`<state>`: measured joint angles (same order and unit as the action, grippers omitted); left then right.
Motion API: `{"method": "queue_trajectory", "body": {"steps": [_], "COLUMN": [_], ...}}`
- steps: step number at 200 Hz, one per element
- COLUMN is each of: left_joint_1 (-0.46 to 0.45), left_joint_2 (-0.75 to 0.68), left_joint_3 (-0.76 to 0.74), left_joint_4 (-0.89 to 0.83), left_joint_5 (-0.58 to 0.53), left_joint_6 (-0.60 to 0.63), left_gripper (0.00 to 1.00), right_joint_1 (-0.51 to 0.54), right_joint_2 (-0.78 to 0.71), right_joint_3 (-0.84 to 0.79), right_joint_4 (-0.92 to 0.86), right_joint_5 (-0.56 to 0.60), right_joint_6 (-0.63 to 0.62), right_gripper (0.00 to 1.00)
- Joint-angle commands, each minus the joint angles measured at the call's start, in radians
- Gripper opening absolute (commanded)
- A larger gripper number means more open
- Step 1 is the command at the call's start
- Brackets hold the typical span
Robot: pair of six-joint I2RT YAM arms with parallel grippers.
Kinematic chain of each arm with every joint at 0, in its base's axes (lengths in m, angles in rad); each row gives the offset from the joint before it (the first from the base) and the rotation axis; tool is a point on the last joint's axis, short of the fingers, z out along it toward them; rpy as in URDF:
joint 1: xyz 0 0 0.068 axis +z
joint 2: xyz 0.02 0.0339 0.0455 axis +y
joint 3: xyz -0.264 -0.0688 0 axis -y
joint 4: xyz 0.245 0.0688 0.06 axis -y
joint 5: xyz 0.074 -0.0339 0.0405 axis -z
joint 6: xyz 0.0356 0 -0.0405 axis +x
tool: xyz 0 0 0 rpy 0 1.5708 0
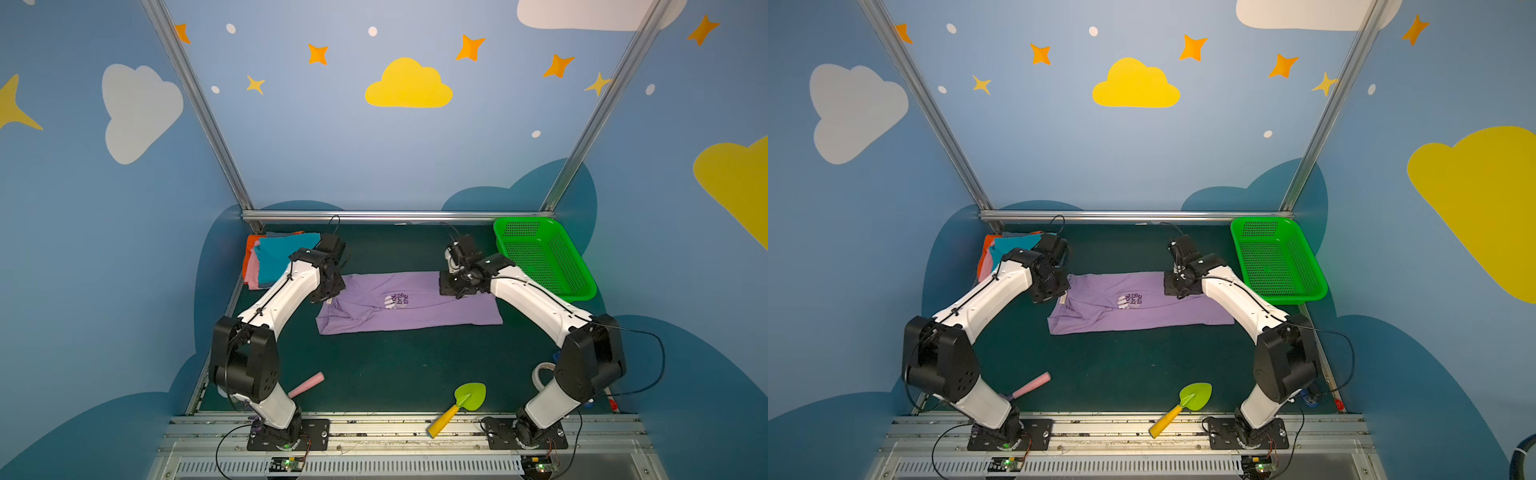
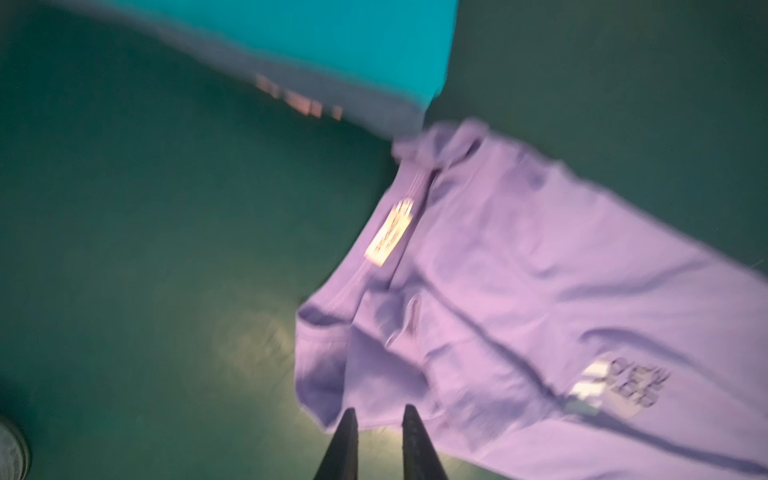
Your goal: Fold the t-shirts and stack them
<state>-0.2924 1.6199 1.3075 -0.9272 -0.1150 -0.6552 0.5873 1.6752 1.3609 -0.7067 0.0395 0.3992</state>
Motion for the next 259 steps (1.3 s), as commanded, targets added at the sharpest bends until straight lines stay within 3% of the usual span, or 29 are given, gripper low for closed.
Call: {"method": "queue_trajectory", "body": {"steps": [1, 31, 67, 83, 149, 177, 215, 243, 259], "left_joint_1": [-0.041, -0.104, -0.091, -0.064, 0.019, 0.028, 0.029, 0.029, 0.03], "left_joint_2": [0.001, 0.053, 0.119, 0.134, 0.149, 0.157, 0.196, 0.259, 0.295], "left_joint_3": [-0.08, -0.101, -0.116, -0.132, -0.129, -0.108, -0.079, -0.041, -0.009], "left_joint_4": [0.038, 0.068, 0.095, 0.118, 0.192, 0.207, 0.239, 0.25, 0.243], "left_joint_5": [0.072, 0.076, 0.057, 0.056, 0.059, 0.056, 0.072, 0.084, 0.077], "left_joint_6": [-0.029, -0.034, -0.039, -0.042, -0.027, -0.02, -0.019, -0.02, -0.018], "left_gripper": [0.22, 0.23, 0.21, 0.22, 0.25, 0.39, 0.5, 0.46, 0.29], "right_joint_1": [0.086, 0.199, 0.285, 0.308, 0.312, 0.297, 0.261, 0.232, 0.222], "right_joint_2": [0.097, 0.225, 0.391, 0.454, 0.617, 0.625, 0.563, 0.496, 0.458], "right_joint_3": [0.031, 0.11, 0.291, 0.364, 0.506, 0.521, 0.468, 0.403, 0.366], "right_joint_4": [0.003, 0.037, 0.032, 0.023, 0.006, 0.007, 0.048, 0.084, 0.099], "right_joint_5": [-0.045, -0.179, -0.357, -0.399, -0.439, -0.433, -0.468, -0.502, -0.51], "right_joint_6": [-0.034, -0.052, -0.062, -0.055, 0.007, 0.025, 0.043, 0.062, 0.071], "right_gripper": [0.0, 0.0, 0.0, 0.07, 0.2, 0.28, 0.29, 0.28, 0.29]}}
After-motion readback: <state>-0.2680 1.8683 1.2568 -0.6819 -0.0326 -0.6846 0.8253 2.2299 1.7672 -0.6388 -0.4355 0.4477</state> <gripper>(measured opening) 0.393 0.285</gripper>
